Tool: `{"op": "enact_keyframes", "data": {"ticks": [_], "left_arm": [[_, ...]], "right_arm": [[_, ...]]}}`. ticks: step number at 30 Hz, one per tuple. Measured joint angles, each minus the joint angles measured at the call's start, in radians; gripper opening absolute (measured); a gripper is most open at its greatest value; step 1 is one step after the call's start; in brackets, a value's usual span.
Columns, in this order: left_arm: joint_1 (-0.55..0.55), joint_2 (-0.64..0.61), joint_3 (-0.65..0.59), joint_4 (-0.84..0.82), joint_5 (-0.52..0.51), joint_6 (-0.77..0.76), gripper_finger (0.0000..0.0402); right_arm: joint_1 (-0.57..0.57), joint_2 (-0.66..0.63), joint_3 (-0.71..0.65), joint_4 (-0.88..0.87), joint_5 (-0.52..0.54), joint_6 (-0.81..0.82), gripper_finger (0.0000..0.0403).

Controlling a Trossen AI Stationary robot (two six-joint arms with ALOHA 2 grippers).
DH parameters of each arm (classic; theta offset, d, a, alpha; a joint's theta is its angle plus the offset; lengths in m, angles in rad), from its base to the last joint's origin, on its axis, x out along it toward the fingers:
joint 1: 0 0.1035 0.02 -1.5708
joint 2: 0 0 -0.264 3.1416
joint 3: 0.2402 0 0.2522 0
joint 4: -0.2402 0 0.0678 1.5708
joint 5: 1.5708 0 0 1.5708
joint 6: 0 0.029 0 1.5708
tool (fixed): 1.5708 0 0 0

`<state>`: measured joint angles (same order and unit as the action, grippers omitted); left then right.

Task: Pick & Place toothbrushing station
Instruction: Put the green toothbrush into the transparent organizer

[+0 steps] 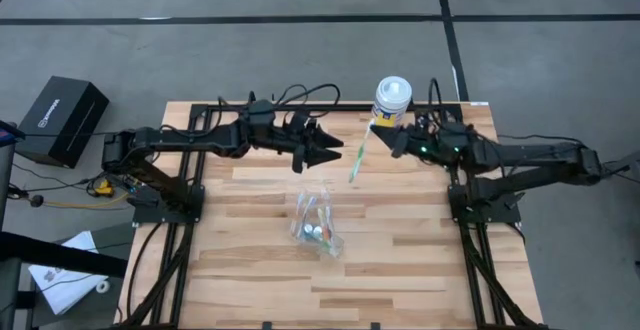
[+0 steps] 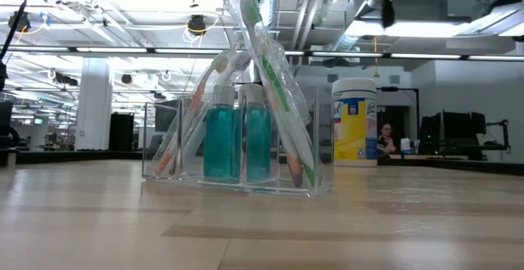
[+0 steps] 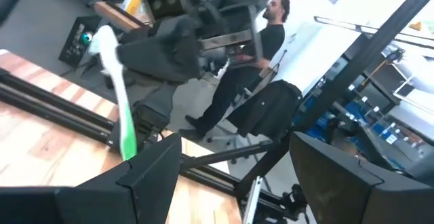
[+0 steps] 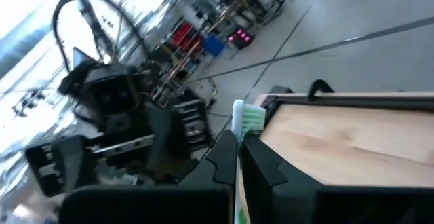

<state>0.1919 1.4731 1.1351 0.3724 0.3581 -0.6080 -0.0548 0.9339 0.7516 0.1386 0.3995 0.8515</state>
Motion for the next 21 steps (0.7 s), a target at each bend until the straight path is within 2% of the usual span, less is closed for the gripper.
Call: {"op": "enact_keyframes", "data": {"ticks": [9, 18, 21], "left_arm": [[0.064, 0.000, 0.000, -0.004, 0.029, -0.009, 0.0269], [0.108, 0.000, 0.000, -0.003, 0.068, -0.029, 0.0268], [0.107, 0.000, 0.000, -0.001, 0.068, -0.029, 0.0252]], "right_arm": [[-0.069, 0.205, 0.211, -0.002, -0.218, -0.098, 0.0000], [-0.111, 0.317, 0.340, -0.004, -0.330, -0.145, 0.0000], [-0.122, 0.332, 0.360, -0.002, -0.356, -0.148, 0.0000]]}}
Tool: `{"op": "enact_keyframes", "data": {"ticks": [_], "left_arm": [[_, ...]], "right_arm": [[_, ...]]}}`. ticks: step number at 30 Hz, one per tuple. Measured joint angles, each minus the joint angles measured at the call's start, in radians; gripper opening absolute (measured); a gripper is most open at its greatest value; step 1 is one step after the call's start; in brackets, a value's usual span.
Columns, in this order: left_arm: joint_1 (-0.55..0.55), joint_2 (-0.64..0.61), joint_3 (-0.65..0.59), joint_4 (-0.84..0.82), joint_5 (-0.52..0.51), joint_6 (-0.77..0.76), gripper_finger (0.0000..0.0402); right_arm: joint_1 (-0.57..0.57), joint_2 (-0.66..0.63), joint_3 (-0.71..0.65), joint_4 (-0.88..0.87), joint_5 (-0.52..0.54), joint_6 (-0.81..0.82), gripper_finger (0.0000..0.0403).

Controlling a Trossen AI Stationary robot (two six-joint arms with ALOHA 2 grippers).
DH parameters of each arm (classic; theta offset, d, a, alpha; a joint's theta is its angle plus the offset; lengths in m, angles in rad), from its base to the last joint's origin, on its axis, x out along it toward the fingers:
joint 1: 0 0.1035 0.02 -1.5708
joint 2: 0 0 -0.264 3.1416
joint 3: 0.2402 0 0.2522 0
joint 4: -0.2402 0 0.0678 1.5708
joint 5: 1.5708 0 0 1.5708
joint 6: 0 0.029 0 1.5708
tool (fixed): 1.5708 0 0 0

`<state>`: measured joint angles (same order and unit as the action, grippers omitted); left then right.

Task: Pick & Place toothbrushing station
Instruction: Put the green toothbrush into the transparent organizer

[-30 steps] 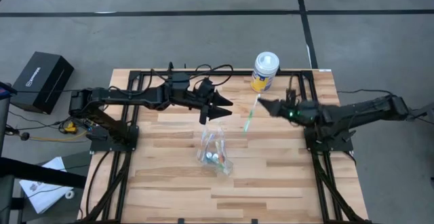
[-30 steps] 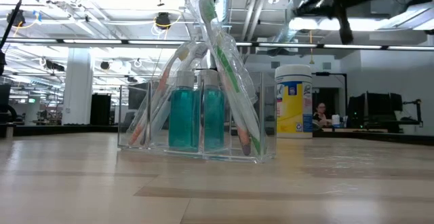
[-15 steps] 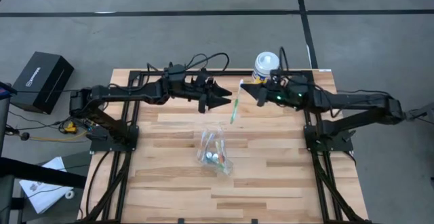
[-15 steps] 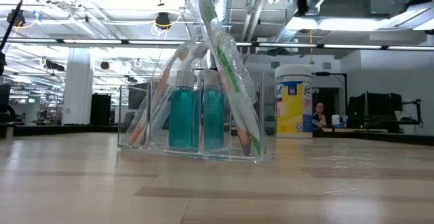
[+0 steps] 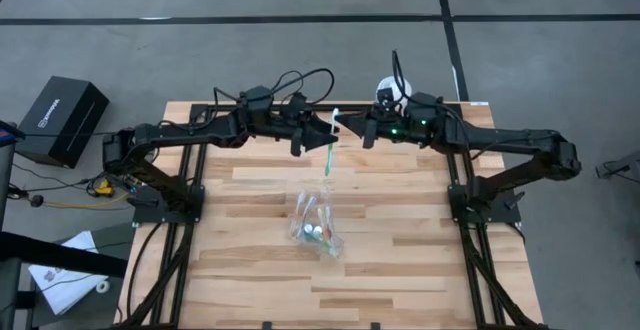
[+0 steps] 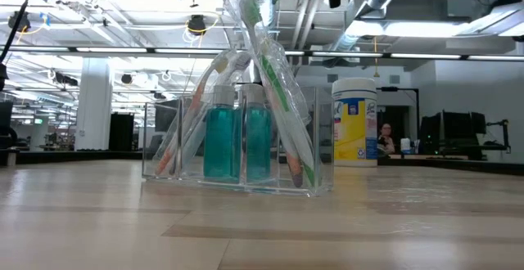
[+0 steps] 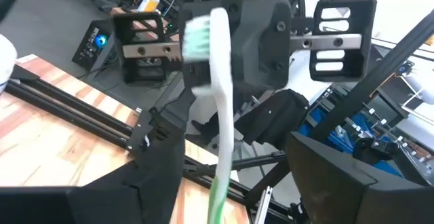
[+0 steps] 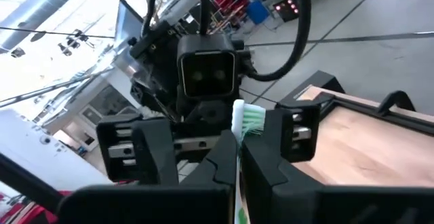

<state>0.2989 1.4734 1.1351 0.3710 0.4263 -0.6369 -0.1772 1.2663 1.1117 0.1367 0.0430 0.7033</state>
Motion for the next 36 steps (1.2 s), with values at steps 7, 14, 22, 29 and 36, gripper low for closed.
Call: {"op": "enact_keyframes", "data": {"ticks": [7, 14, 22, 29, 36], "left_arm": [[0.000, 0.000, 0.000, 0.005, -0.009, 0.038, 0.0145], [0.014, 0.001, 0.000, 0.008, -0.011, 0.057, 0.0015], [0.017, 0.001, 0.001, 0.010, -0.011, 0.080, 0.0008], [0.024, 0.001, 0.001, 0.005, -0.007, 0.109, 0.0008], [0.028, 0.001, 0.002, 0.006, 0.017, 0.117, 0.0008]], "right_arm": [[-0.009, -0.004, 0.002, 0.007, -0.020, 0.000, 0.0000], [-0.009, -0.005, 0.002, 0.007, -0.023, 0.003, 0.0000], [-0.018, -0.010, 0.002, 0.005, -0.044, -0.004, 0.0000], [-0.022, -0.011, 0.002, 0.004, -0.054, -0.006, 0.0000], [-0.029, -0.011, 0.001, 0.025, -0.074, -0.007, 0.0047]]}}
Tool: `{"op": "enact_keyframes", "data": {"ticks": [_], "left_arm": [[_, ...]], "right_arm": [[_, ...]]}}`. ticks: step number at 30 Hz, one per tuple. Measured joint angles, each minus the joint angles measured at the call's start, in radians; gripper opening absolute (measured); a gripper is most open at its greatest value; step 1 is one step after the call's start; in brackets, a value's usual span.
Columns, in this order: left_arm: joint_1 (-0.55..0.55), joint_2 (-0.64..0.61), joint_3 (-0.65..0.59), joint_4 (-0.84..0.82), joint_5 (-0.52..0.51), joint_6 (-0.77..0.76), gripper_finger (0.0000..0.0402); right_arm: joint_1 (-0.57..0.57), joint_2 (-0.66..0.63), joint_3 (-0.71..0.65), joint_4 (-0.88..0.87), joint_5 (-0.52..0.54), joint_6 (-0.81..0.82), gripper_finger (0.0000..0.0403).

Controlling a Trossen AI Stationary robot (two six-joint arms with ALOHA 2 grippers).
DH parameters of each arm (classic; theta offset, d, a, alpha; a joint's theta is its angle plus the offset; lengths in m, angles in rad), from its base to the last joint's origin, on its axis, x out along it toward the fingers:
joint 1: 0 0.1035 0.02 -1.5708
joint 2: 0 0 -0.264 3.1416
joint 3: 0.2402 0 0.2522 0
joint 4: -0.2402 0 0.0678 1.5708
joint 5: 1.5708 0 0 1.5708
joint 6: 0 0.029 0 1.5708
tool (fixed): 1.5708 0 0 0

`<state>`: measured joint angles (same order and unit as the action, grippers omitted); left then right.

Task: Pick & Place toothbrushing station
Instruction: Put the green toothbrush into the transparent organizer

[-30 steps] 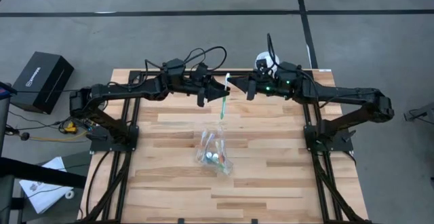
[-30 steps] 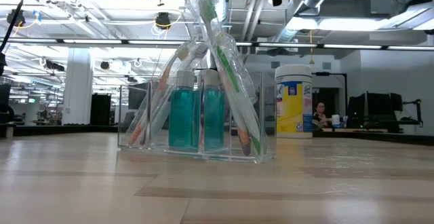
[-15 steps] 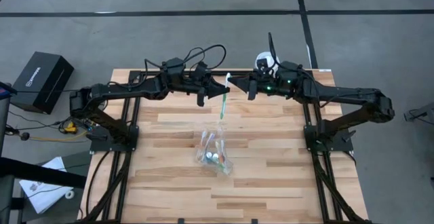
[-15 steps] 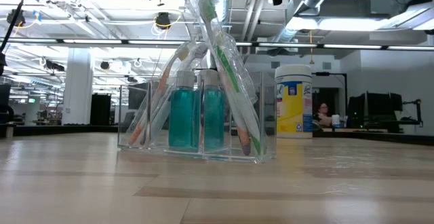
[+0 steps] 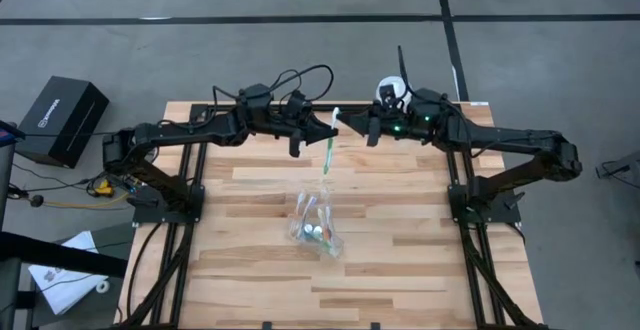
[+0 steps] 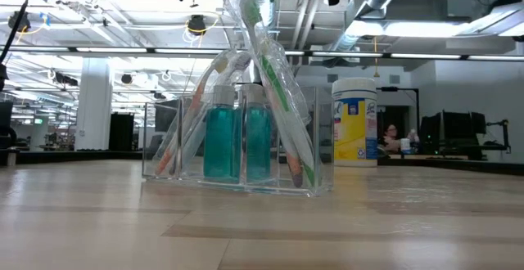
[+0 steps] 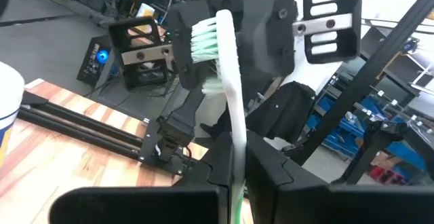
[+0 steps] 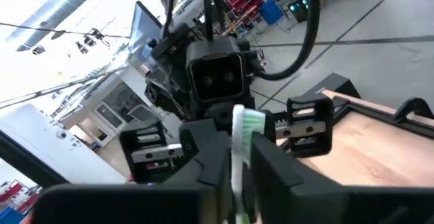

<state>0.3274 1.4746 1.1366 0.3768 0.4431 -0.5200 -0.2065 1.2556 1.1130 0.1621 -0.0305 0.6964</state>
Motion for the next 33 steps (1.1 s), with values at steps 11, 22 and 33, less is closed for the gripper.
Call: {"op": "enact_keyframes", "data": {"ticks": [11, 22, 33], "left_arm": [[0.070, -0.026, -0.002, -0.190, 0.037, 0.120, 0.0008], [0.063, -0.230, -0.070, -0.177, -0.120, 0.328, 0.0008], [-0.287, -0.600, -0.476, -0.043, -0.740, 0.331, 0.0008]], "right_arm": [[-0.030, -0.099, 0.000, -0.005, -0.003, -0.054, 0.0159], [-0.039, -0.236, 0.000, -0.178, 0.029, -0.076, 0.0153], [-0.058, -0.276, 0.000, -0.236, 0.031, -0.073, 0.0139]]}}
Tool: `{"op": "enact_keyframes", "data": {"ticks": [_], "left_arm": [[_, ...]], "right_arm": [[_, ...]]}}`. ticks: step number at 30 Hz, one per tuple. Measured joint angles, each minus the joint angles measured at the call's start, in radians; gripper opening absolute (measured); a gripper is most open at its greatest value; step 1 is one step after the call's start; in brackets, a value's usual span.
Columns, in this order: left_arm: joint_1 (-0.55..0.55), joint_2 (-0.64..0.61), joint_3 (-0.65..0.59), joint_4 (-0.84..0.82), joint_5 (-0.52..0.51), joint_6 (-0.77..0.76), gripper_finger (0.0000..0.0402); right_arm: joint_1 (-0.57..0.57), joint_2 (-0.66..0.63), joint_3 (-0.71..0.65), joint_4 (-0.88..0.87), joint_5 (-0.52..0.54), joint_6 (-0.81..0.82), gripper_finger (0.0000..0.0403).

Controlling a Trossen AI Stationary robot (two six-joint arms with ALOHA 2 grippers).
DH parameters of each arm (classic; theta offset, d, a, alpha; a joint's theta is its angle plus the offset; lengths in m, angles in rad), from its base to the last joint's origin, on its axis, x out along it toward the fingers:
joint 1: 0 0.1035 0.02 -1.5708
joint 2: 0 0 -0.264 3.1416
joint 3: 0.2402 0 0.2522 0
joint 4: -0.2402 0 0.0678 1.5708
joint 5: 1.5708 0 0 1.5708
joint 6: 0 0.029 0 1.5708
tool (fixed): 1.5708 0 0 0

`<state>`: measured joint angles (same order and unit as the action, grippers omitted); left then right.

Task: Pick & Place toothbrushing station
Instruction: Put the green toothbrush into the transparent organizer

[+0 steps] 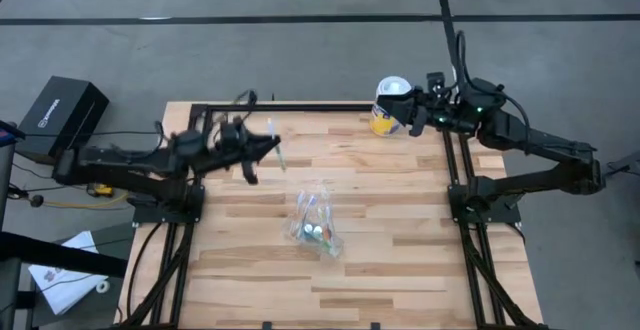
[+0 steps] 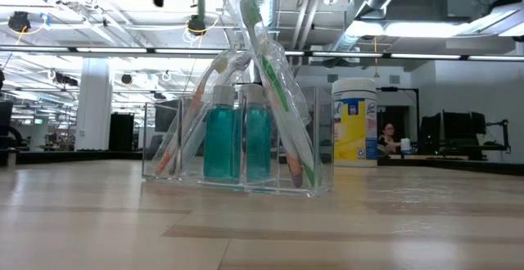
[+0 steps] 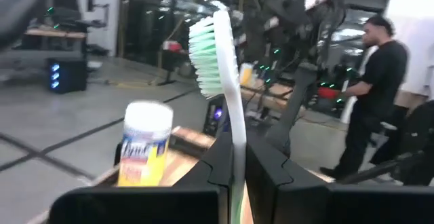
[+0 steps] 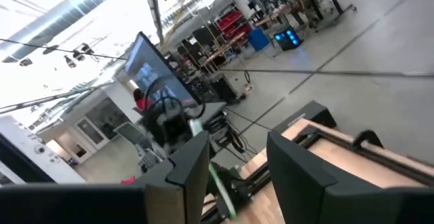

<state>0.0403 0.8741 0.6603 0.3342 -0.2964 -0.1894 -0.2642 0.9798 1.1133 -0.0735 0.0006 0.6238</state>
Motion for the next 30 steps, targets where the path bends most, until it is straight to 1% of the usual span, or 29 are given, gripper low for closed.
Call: {"op": "enact_keyframes", "data": {"ticks": [4, 7, 9, 12, 16, 21, 25, 30], "left_arm": [[-0.188, 0.001, -0.107, 0.064, -0.233, -0.002, 0.0008], [-0.311, 0.066, -0.161, 0.154, -0.379, -0.014, 0.0008], [-0.376, 0.126, -0.190, 0.210, -0.452, -0.017, 0.0008], [-0.446, 0.230, -0.199, 0.316, -0.534, -0.025, 0.0008], [-0.505, 0.384, -0.199, 0.472, -0.580, -0.026, 0.0008], [-0.548, 0.545, -0.199, 0.603, -0.648, -0.026, 0.0008], [-0.558, 0.614, -0.199, 0.642, -0.667, -0.030, 0.0008], [-0.558, 0.667, -0.199, 0.652, -0.667, -0.053, 0.0008]], "right_arm": [[0.000, 0.005, 0.000, -0.003, -0.019, 0.028, 0.0139], [0.001, 0.010, 0.000, -0.014, -0.052, 0.031, 0.0137], [0.007, 0.014, 0.000, -0.022, -0.057, 0.031, 0.0136], [0.028, 0.024, -0.001, -0.059, -0.056, 0.030, 0.0137], [0.041, 0.039, 0.000, -0.081, -0.064, 0.022, 0.0138], [0.046, 0.063, -0.001, -0.104, -0.108, -0.003, 0.0135], [0.049, 0.074, 0.000, -0.103, -0.136, -0.018, 0.0133], [0.049, 0.074, 0.000, -0.107, -0.157, -0.049, 0.0133]]}}
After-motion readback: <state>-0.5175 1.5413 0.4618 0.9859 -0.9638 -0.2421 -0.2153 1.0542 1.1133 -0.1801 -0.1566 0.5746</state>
